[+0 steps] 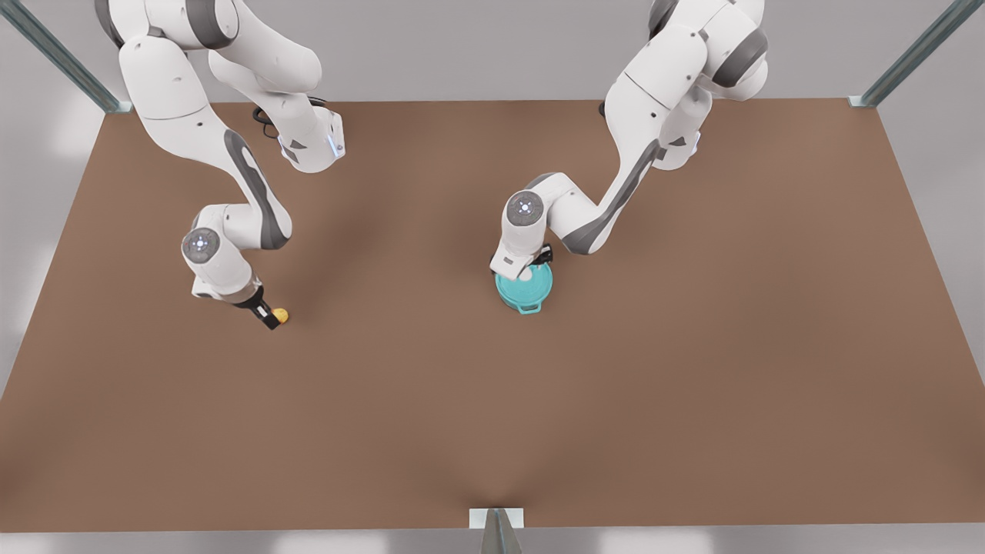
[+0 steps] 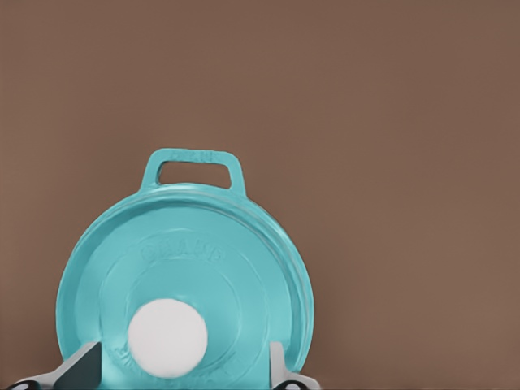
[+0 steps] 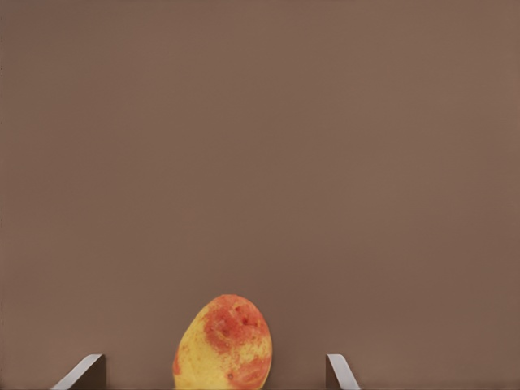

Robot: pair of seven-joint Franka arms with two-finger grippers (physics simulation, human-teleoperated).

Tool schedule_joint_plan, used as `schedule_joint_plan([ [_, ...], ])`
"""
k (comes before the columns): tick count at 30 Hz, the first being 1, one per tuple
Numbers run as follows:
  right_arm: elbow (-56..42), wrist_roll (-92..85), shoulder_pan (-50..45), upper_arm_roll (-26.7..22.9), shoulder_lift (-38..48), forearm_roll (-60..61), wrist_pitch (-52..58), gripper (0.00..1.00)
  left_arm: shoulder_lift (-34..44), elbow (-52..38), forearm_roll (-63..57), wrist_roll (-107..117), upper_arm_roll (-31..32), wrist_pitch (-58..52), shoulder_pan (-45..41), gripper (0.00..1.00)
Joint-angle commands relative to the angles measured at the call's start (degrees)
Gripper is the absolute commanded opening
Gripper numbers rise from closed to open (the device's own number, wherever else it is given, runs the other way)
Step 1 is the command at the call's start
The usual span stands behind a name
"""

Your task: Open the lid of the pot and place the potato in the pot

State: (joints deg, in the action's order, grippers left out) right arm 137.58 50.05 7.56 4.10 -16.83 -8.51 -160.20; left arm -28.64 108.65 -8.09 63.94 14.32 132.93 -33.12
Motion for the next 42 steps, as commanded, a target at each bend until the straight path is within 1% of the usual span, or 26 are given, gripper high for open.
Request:
schedule_joint_plan([
  [1, 0.23, 6.37, -1.14, 0.12, 0.05, 0.07, -2.93, 1.0, 0.08, 0.25, -0.08, 3.56, 0.01, 1.1, -0.02, 1.0],
  [2, 0.49, 6.37, -1.76, 0.12, 0.05, -0.1, -2.4, 1.0, 0.08, 0.34, -0.08, 3.56, 0.01, 1.1, -0.37, 1.0],
  [6, 0.14, 11.56, -2.11, -0.67, -0.31, -10.74, 3.4, 1.0, -0.45, 0.43, -0.7, 4.27, 0.01, 1.8, -0.37, 1.0],
  [11, -0.21, 12.35, -2.11, -1.64, -1.71, -14.17, 4.02, 1.0, -0.45, 0.95, -0.79, 4.18, -0.08, 1.8, -0.46, 1.0],
  [16, -1.44, 13.05, -2.2, -1.73, -3.47, -14.52, 3.66, 1.0, -1.24, 0.95, -2.46, 4.35, -0.08, 1.98, -0.37, 1.0],
  [17, -1.62, 13.32, -2.2, -1.73, -4.17, -14.52, 3.49, 1.0, -1.15, 0.87, -2.46, 5.32, -0.08, 1.98, -0.46, 0.99],
  [18, -2.05, 13.32, -2.2, -1.73, -4.35, -14.61, 3.49, 1.0, -1.15, 0.69, -2.54, 5.67, -0.08, 1.98, -0.46, 0.63],
  [19, -2.23, 13.4, -2.2, -1.73, -4.44, -14.52, 3.49, 1.0, -1.07, 0.51, -2.54, 5.5, -0.08, 1.72, -0.46, 0.35],
  [20, -2.23, 13.41, -2.2, -1.73, -4.52, -14.61, 3.49, 1.0, -0.8, 0.43, -2.54, 5.5, -0.08, 1.19, -0.46, 0.28],
  [22, -2.67, 13.93, -2.2, -1.81, -4.44, -14.52, 3.58, 1.0, -0.45, -2.65, -2.9, 5.23, -0.08, -3.47, -0.46, 0.28],
  [23, -2.67, 13.93, -2.2, -1.81, -4.44, -14.52, 3.58, 1.0, -0.54, -2.74, -2.9, 5.23, -0.08, -3.47, -0.46, 0.24],
  [25, -3.11, 14.28, -2.2, -1.81, -4.44, -14.43, 3.58, 1.0, -0.45, -2.74, -3.77, 5.23, -0.17, -3.47, -0.37, 0.22],
  [26, -3.46, 14.55, -2.29, -1.81, -4.52, -14.43, 3.58, 1.0, -0.54, -2.74, -3.95, 5.23, -0.17, -3.47, -0.37, 0.17],
  [27, -3.55, 14.55, -2.29, -1.81, -4.61, -14.43, 3.58, 1.0, -0.54, -2.83, -4.04, 5.23, -0.17, -3.47, -0.2, 0.16],
  [28, -3.81, 14.72, -2.29, -1.81, -5.05, -14.43, 3.58, 1.0, -0.54, -4.4, -4.04, 5.23, -0.17, -5.22, -0.11, 0.16],
  [29, -3.9, 14.72, -2.29, -1.81, -5.49, -14.52, 3.49, 1.0, -0.71, -7.83, -4.04, 5.15, -0.17, -8.39, -0.02, 0.16],
  [30, -3.9, 14.81, -2.29, -1.81, -5.67, -14.52, 3.4, 1.0, -0.89, -12.05, -4.13, 4.79, -0.25, -11.03, 1.56, 0.16],
  [31, -3.99, 14.81, -2.29, -1.81, -5.75, -14.52, 3.4, 1.0, -1.41, -14.25, -4.13, 2.69, -0.43, -11.03, 3.84, 0.17],
  [33, -3.9, 14.81, -2.38, -1.81, -5.75, -14.52, 3.4, 1.0, -5.02, -18.47, -4.13, -3.9, -0.61, -11.03, 11.22, 0.17],
  [36, -3.9, 15.08, -2.73, -1.81, -5.75, -14.61, 2.96, 1.0, -9.77, -21.02, -4.04, -17.08, -0.69, -10.24, 20.1, 0.17],
  [37, -3.81, 15.16, -2.73, -1.81, -5.75, -14.61, 2.79, 1.0, -11.43, -22.33, -3.95, -19.81, -0.69, -9.89, 21.69, 0.17],
  [39, -3.72, 15.87, -2.73, -1.73, -5.75, -14.61, 2.7, 0.89, -15.39, -25.85, -4.04, -20.17, -1.31, -8.39, 21.87, 0.18],
  [40, -3.72, 16.04, -2.73, -1.81, -5.75, -14.69, 2.7, 0.85, -17.32, -27.17, -4.74, -20.43, -1.92, -7.08, 21.78, 0.18],
  [42, -3.72, 16.04, -2.73, -1.73, -5.75, -14.61, 2.61, 0.86, -18.29, -27.26, -5.71, -20.43, -1.92, -5.84, 21.78, 0.19],
])
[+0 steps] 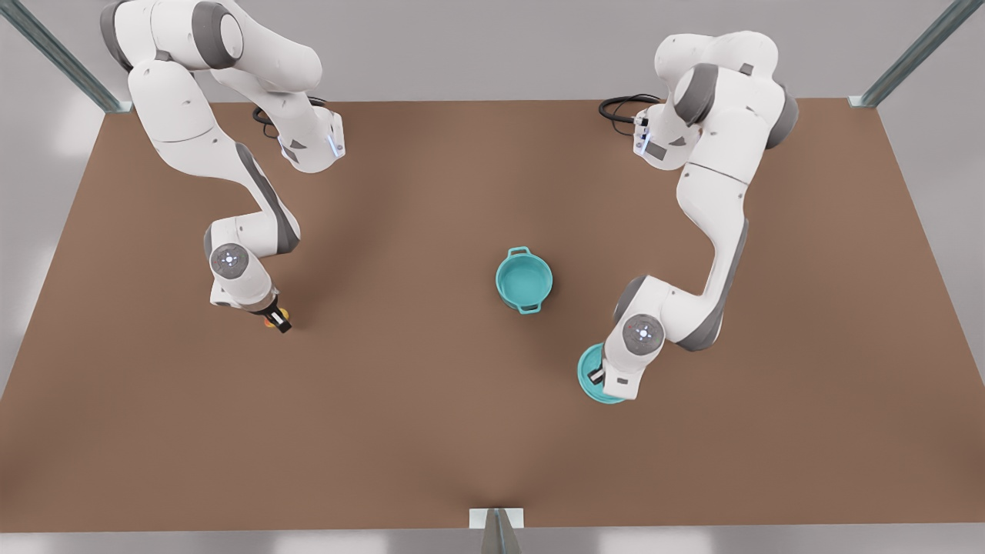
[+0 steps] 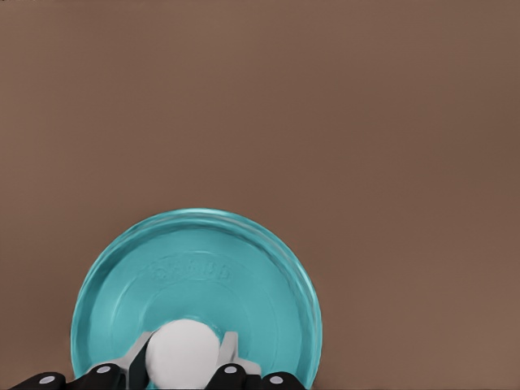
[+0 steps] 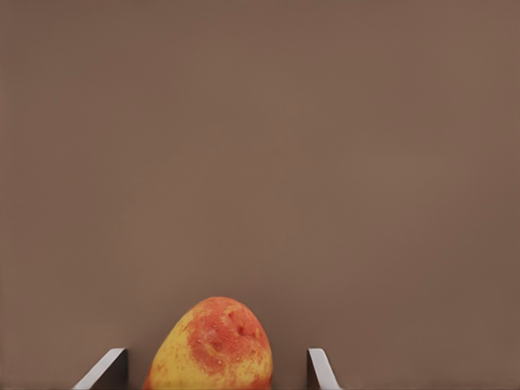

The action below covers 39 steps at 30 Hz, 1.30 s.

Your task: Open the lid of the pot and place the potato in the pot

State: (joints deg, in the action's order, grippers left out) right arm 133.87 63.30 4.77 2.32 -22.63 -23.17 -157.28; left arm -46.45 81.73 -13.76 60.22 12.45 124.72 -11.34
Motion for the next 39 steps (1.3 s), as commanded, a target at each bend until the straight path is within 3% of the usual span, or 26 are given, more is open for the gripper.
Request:
schedule_joint_plan([
  [1, -0.02, 2.79, 0.06, 0.06, 0.04, 0.05, -0.31, 0.85, -0.58, -0.34, 0.05, -16.71, -0.15, 2.37, 0.09, 0.21],
  [2, -0.02, 2.79, 0.06, -0.03, 0.04, -0.03, -0.31, 0.8, -0.93, -0.34, -0.04, -16.71, -0.15, 2.72, 0.01, 0.25],
  [3, -0.02, 2.79, 0.06, -0.03, 0.04, -0.03, -0.31, 0.75, -0.93, -0.34, -0.04, -16.8, -0.15, 2.8, 0.01, 0.53],
  [4, -0.02, 2.79, 0.06, -0.03, -0.05, -0.03, -0.4, 0.73, -0.84, -0.34, -0.65, -16.88, -0.15, 2.8, 0.01, 1.0],
  [5, 0.07, 2.79, 0.06, -0.03, -0.05, 0.05, -0.4, 0.71, -0.4, -0.34, -1.79, -20.55, -0.41, 2.28, 0.18, 1.0],
  [8, 0.07, 2.79, 0.06, -0.03, -0.58, 0.05, -1.01, 0.73, 1.71, -7.01, -1.36, -54.76, 0.2, -16.43, 8.88, 1.0],
  [9, 0.07, 2.79, 0.06, 0.06, -0.58, 0.05, -1.01, 0.73, 6.18, -11.06, -1.1, -64.94, 0.64, -29.96, 10.55, 1.0],
  [10, 0.07, 2.79, 0.06, -0.03, -0.58, 0.05, -1.01, 0.73, 13.82, -10.19, 5.74, -65.58, 0.21, -35.16, 12.39, 1.0],
  [11, 0.07, 2.79, -0.03, 0.06, -0.58, 0.05, -1.01, 0.73, 23.84, -1.94, 12.0, -65.14, 0.03, -32.63, 16.79, 1.0],
  [12, 0.07, 2.79, 0.06, -0.03, -0.66, 0.05, -1.01, 0.73, 37.99, 20.28, 12.53, -65.14, -0.06, -13.31, 18.81, 1.0],
  [23, 0.25, 3.49, 0.06, -0.03, -0.14, -0.03, -0.93, 0.65, 33.17, 10.21, 12.35, -61.18, 0.12, -16.27, 19.87, 1.0],
  [39, 0.42, 4.11, 0.06, -0.03, 0.57, -0.03, -0.84, 0.64, 31.94, 10.12, 11.82, -61.27, 0.29, -16.18, 19.69, 1.0],
])
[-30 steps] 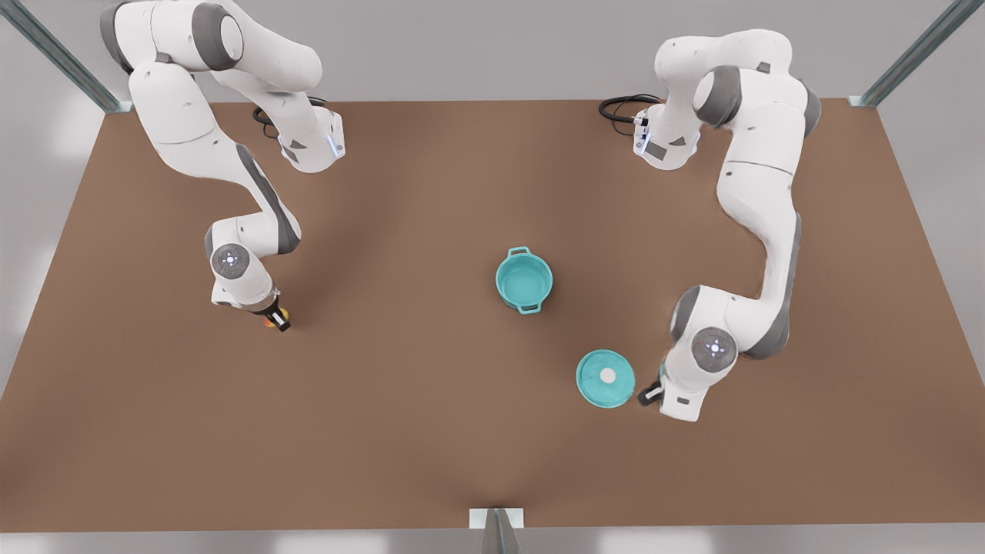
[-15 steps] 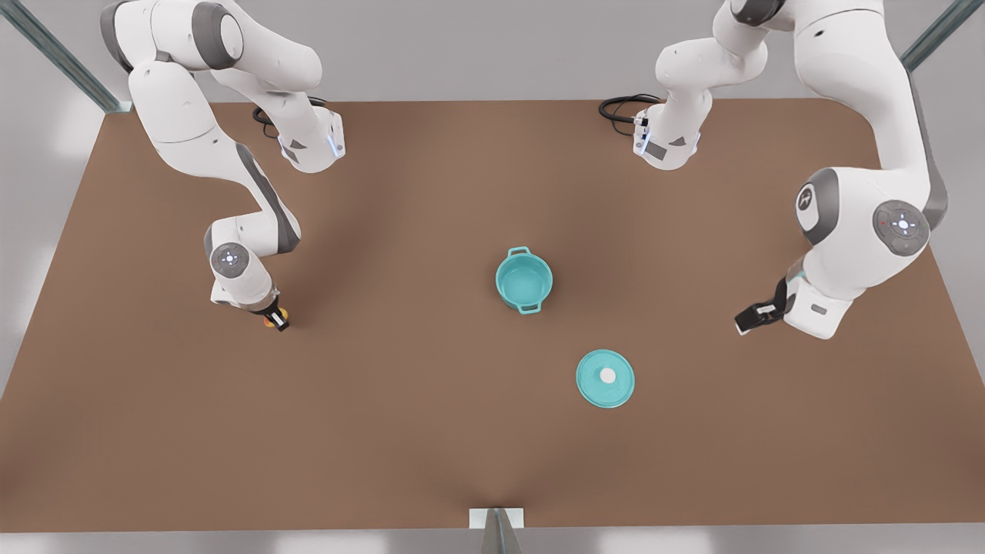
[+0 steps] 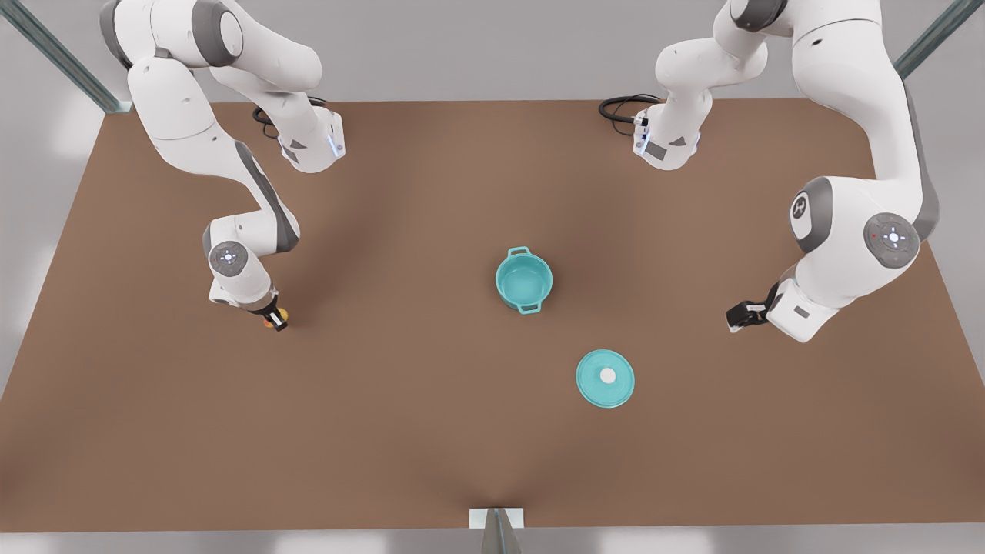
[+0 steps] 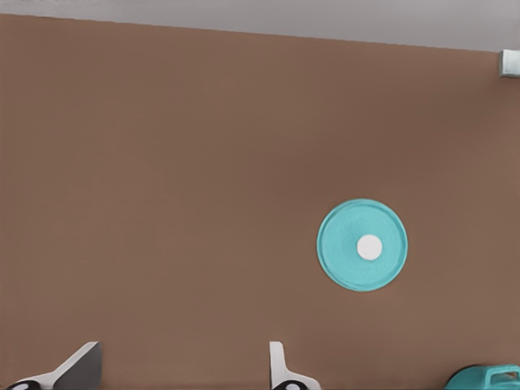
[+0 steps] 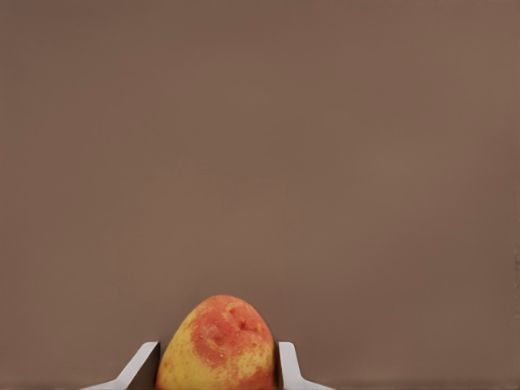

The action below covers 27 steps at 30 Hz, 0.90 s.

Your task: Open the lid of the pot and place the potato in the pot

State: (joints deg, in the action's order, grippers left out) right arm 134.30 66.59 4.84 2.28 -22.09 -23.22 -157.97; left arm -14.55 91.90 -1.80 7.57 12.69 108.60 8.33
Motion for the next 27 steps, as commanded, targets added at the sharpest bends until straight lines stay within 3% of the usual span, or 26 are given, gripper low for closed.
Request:
schedule_joint_plan([
  [1, 0.0, 0.74, 0.0, 0.0, -0.06, 0.01, -0.24, 0.64, 0.05, -0.05, -0.31, -8.62, 0.05, -0.05, 0.02, 1.0],
  [8, 1.06, 0.74, 0.09, 0.0, 0.03, -0.07, -0.59, 0.63, 0.05, -0.05, -0.31, -8.62, 0.05, -0.05, -0.07, 1.0],
  [12, 1.06, 0.74, 0.09, 0.0, 0.12, -0.07, -0.5, 0.5, 0.05, -0.05, -0.4, -8.62, -0.03, -0.05, 0.02, 1.0],
  [22, 1.06, 0.82, 0.09, 0.0, 4.34, 0.36, 1.87, 0.5, 0.05, -0.05, -0.4, -8.8, 0.05, -0.05, 0.02, 1.0],
  [27, 0.88, 4.6, 0.0, 5.8, 8.82, 5.11, 6.97, 0.5, 0.05, 0.12, -0.31, -8.71, -0.03, -0.05, 0.11, 1.0],
])
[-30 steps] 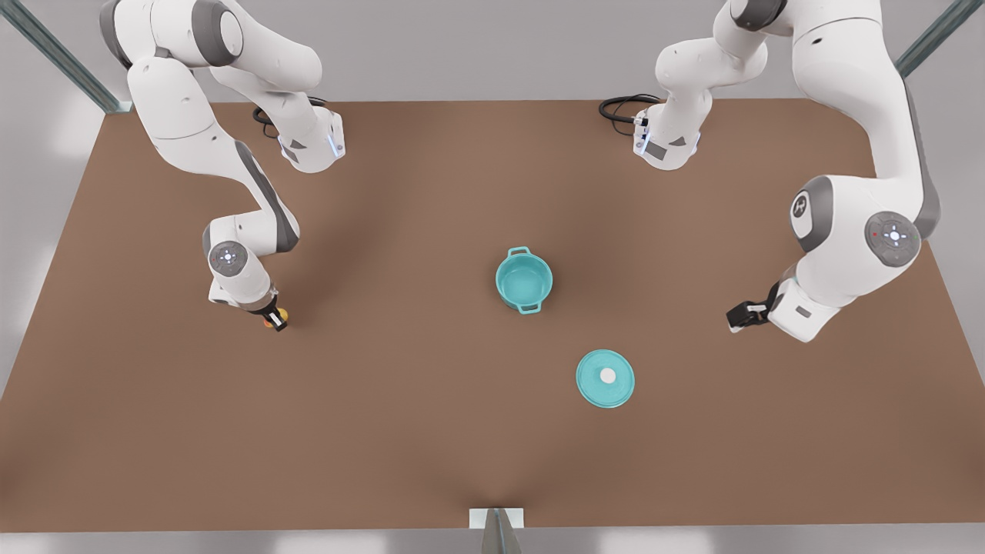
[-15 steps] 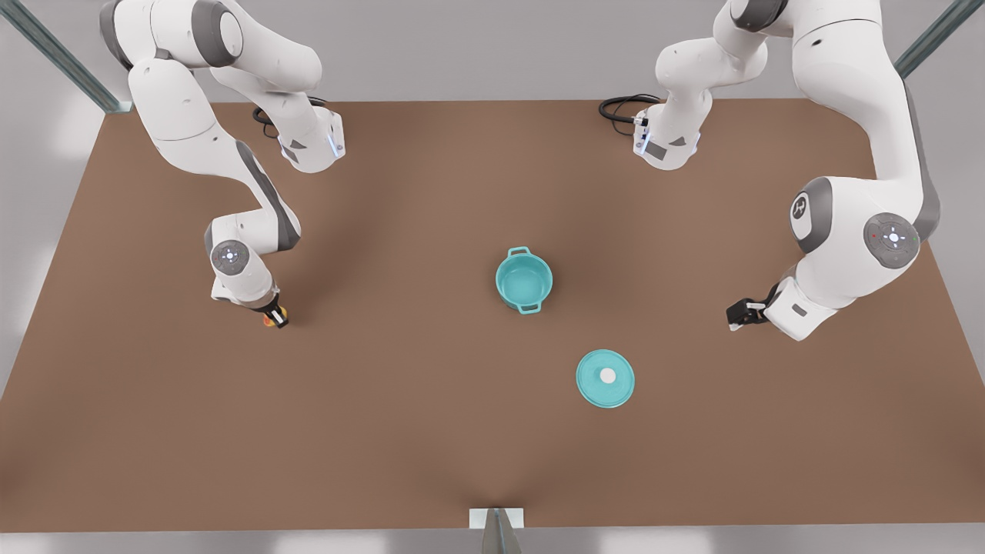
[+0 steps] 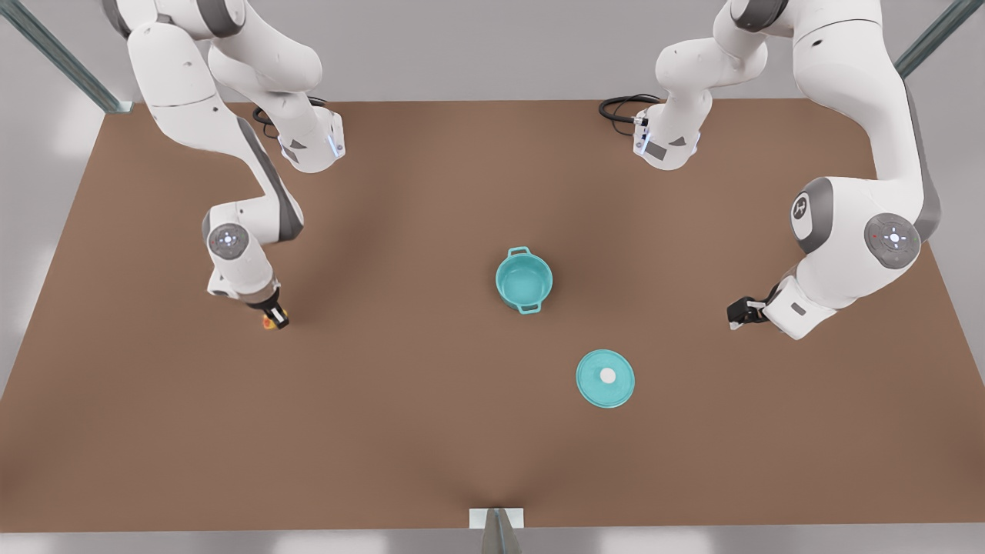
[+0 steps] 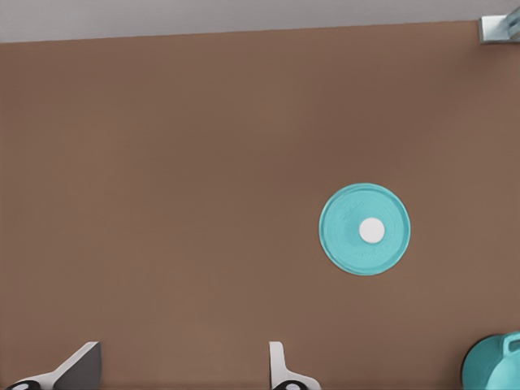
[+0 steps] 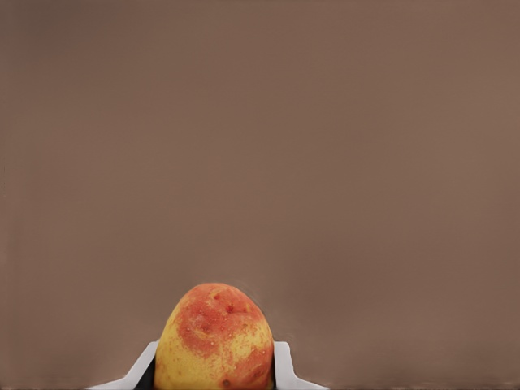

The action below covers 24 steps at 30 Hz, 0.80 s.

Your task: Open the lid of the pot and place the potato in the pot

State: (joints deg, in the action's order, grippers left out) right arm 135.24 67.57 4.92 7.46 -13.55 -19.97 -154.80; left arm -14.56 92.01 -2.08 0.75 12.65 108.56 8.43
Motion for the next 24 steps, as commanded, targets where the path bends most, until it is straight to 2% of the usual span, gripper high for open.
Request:
schedule_joint_plan([
  [1, -0.06, 3.97, -0.09, 2.12, 1.5, 3.44, 5.47, 0.5, 0.06, 0.19, 0.06, -1.89, 0.09, -0.1, 0.0, 1.0],
  [9, -1.9, 15.22, -0.09, 16.97, 5.11, 13.46, 11.44, 0.5, -0.2, 0.28, -0.03, -1.8, 0.09, -0.1, 0.0, 1.0],
  [11, -4.36, 19.79, -0.09, 21.28, 5.29, 13.64, 15.48, 0.5, -0.2, 0.28, -0.03, -1.8, 0.09, -0.1, 0.0, 1.0],
  [15, -8.41, 30.68, -1.14, 29.46, 4.76, 13.64, 16.63, 0.5, -0.2, 0.37, -0.03, -1.8, 0.09, -0.1, 0.0, 1.0],
  [19, -12.8, 38.86, -8.52, 29.46, 2.74, 13.64, 17.86, 0.5, -0.29, 0.19, -0.03, -1.71, 0.09, -0.1, -0.08, 1.0],
  [24, -24.58, 46.06, -14.06, 29.46, -5.79, 10.48, 19.71, 0.5, -0.2, 0.37, -0.03, -1.71, 0.09, -0.1, -0.17, 1.0],
])
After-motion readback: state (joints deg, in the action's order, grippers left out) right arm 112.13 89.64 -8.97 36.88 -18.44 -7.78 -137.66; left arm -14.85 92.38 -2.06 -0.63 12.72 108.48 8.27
